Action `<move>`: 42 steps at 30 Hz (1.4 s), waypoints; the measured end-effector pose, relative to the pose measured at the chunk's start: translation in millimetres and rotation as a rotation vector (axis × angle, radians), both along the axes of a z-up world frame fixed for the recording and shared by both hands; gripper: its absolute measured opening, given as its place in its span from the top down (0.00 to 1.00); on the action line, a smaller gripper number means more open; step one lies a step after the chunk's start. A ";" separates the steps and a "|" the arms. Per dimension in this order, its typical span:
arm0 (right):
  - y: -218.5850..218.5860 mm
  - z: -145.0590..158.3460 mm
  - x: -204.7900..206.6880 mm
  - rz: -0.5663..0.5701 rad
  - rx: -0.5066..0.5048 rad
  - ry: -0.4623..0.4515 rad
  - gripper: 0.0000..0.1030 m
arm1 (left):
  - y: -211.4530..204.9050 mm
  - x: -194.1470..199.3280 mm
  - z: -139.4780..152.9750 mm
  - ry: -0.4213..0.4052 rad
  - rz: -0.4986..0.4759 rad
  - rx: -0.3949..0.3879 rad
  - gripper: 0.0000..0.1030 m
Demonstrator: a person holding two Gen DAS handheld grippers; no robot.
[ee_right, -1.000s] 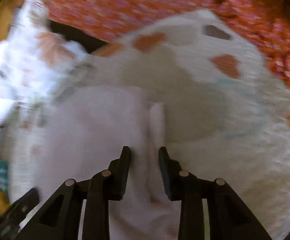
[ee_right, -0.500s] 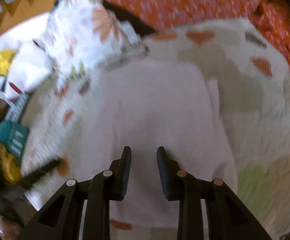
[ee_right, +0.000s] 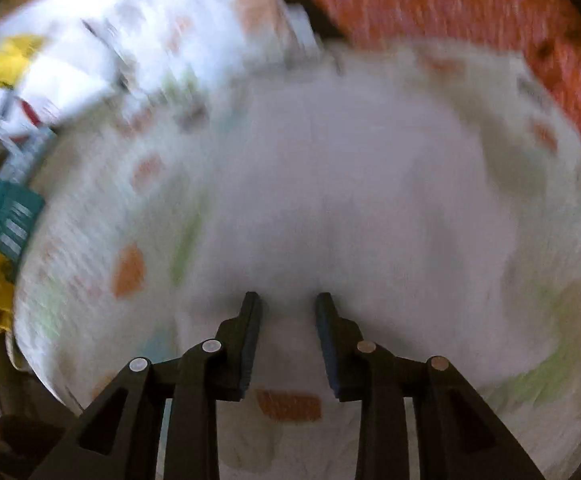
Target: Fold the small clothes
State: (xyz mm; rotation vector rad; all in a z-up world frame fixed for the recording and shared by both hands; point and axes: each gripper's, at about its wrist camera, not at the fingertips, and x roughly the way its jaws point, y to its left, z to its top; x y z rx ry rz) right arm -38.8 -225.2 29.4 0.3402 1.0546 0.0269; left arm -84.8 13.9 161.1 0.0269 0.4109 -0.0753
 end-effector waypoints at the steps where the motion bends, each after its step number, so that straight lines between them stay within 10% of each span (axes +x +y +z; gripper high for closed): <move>1: 0.1 2.0 -5.6 0.009 0.009 0.015 0.69 | 0.2 0.8 -4.7 0.031 -0.014 -0.012 0.00; 12: -54.3 48.3 -61.7 -0.147 -0.085 -0.187 0.46 | -44.3 5.7 -58.7 0.231 -0.158 0.074 0.00; 26: -39.2 34.6 -46.8 -0.107 -0.191 -0.147 0.36 | -61.1 28.0 -119.6 0.502 -0.171 0.131 0.00; 37: -22.2 28.2 -41.6 -0.064 -0.244 -0.138 0.34 | -47.3 32.6 -127.2 0.555 -0.155 0.105 0.00; 42: -22.3 31.1 -43.5 -0.080 -0.254 -0.162 0.34 | -46.1 28.7 -112.1 0.421 -0.086 0.192 0.00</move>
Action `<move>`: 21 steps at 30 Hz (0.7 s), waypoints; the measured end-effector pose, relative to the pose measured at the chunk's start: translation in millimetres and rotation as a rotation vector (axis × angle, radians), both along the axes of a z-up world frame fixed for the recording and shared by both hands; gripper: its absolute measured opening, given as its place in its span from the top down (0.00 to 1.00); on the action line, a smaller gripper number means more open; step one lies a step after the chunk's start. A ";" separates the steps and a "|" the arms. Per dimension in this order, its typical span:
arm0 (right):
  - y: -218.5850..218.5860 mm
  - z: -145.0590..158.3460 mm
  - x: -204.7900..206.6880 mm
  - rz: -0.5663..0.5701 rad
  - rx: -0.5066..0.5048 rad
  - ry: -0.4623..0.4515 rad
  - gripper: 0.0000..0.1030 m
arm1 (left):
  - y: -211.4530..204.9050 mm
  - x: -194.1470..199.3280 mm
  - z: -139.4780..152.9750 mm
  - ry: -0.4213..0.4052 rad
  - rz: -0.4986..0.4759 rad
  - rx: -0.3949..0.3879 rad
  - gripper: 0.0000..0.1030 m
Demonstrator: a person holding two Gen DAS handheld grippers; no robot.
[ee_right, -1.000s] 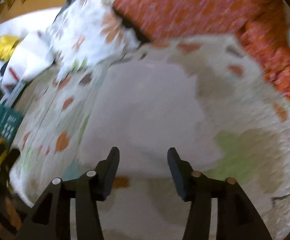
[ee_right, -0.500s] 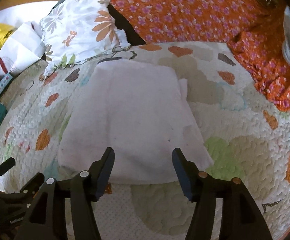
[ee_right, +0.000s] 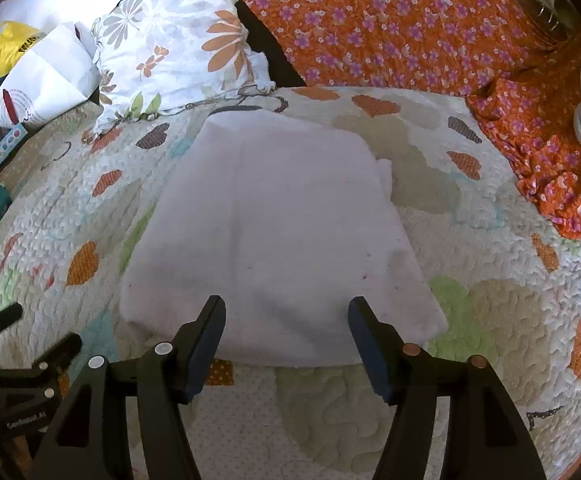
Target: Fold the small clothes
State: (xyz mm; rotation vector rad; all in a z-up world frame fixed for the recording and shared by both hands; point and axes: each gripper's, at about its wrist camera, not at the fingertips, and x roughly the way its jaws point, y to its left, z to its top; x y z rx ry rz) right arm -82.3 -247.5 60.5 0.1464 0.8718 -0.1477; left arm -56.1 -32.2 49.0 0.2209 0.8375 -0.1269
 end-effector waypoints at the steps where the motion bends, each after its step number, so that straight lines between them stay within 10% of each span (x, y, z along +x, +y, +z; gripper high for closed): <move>1: -0.2 2.2 -0.9 -0.005 -0.008 -0.011 0.34 | 1.8 -1.3 5.5 -0.040 0.015 0.010 0.00; 7: 1.6 13.3 -5.4 -0.014 -0.052 -0.066 0.32 | 16.0 -11.4 40.1 -0.249 0.081 0.016 0.00; 21: 28.1 19.3 -10.9 0.045 -0.175 -0.114 0.29 | 42.4 -6.3 56.8 -0.248 0.137 -0.116 0.00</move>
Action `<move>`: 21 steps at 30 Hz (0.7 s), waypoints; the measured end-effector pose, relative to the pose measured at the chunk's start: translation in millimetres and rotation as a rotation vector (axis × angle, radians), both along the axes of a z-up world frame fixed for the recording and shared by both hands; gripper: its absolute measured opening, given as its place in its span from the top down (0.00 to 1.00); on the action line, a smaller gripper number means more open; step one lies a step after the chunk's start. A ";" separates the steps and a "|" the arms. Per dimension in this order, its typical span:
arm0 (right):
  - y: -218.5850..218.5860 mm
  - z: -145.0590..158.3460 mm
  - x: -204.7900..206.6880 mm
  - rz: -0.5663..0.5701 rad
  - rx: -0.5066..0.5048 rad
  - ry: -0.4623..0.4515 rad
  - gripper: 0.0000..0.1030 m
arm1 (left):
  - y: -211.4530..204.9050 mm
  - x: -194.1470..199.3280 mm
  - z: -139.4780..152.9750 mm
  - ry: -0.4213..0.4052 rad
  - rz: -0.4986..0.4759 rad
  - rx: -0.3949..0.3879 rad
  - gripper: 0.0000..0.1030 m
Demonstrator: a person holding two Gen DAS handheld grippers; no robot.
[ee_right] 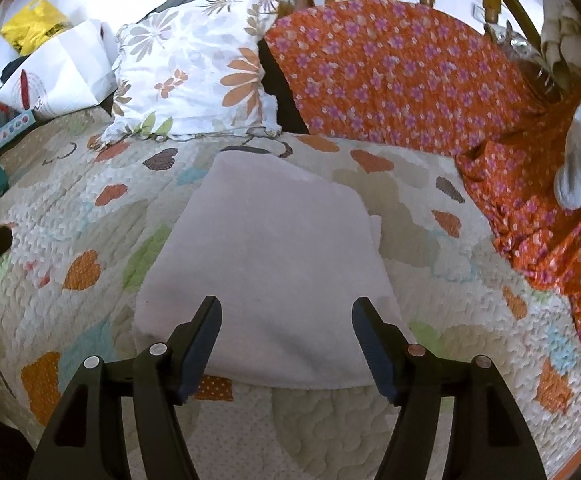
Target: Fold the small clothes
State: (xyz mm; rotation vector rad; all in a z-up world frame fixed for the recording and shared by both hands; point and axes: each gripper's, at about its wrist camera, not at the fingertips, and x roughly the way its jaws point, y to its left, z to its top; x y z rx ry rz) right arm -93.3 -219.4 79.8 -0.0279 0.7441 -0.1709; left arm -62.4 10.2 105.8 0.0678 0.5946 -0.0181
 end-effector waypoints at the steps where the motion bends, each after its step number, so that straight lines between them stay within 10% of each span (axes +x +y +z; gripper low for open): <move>1: 0.6 -0.4 0.1 0.003 -0.003 0.001 0.29 | 1.7 0.7 0.3 0.003 0.004 -0.007 0.00; 21: 0.6 -5.3 3.1 -0.003 0.020 0.022 0.28 | 8.5 16.5 -13.2 0.103 0.060 0.067 0.00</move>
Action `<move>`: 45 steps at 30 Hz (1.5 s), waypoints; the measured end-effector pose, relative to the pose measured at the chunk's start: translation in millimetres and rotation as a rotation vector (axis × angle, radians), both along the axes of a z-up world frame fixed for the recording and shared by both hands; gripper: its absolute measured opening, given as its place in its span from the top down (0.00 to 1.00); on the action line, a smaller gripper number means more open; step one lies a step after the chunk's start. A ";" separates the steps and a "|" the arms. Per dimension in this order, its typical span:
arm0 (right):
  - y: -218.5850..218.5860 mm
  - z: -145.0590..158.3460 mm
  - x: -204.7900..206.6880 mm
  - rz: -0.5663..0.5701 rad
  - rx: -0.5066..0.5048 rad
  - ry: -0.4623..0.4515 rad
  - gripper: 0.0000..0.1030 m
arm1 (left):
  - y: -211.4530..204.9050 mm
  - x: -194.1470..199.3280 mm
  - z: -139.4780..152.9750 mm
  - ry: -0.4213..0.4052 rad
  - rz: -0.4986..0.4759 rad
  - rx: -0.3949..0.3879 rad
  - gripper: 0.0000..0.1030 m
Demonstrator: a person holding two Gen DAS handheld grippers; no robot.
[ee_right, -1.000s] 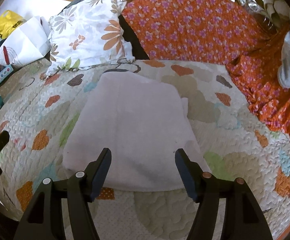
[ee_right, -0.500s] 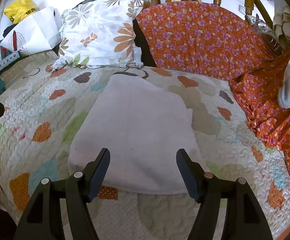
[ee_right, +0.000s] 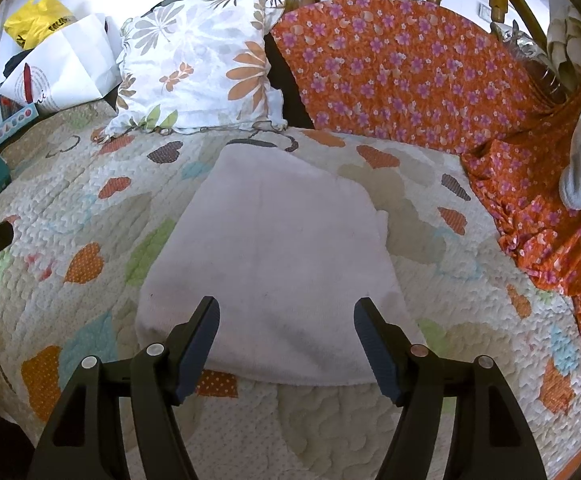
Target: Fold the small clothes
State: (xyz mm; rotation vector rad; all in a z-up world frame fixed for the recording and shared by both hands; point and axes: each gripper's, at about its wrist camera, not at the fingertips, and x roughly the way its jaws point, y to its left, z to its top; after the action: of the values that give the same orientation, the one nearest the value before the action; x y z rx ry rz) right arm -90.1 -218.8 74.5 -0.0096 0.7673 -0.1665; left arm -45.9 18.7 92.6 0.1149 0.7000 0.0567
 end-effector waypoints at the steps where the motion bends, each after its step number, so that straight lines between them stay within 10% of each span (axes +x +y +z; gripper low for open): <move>1: 0.1 -0.5 0.6 -0.002 0.003 0.003 0.27 | 0.8 1.4 -1.1 0.012 0.003 0.004 0.00; 15: 4.3 -5.1 3.2 0.005 0.007 0.025 0.27 | 11.3 10.7 -8.6 0.119 -0.006 -0.016 0.00; 28: 7.4 -1.4 1.4 0.002 0.000 0.000 0.25 | 19.1 -18.2 40.9 -0.189 0.017 -0.007 0.00; 45: 9.9 -3.3 2.0 0.007 -0.007 0.004 0.25 | 28.3 -13.8 39.7 -0.148 0.028 -0.053 0.00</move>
State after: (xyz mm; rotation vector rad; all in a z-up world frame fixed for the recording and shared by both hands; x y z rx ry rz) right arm -88.1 -208.9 71.2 -0.0191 0.7707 -0.1625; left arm -59.7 47.0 132.3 0.0491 0.5553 0.0727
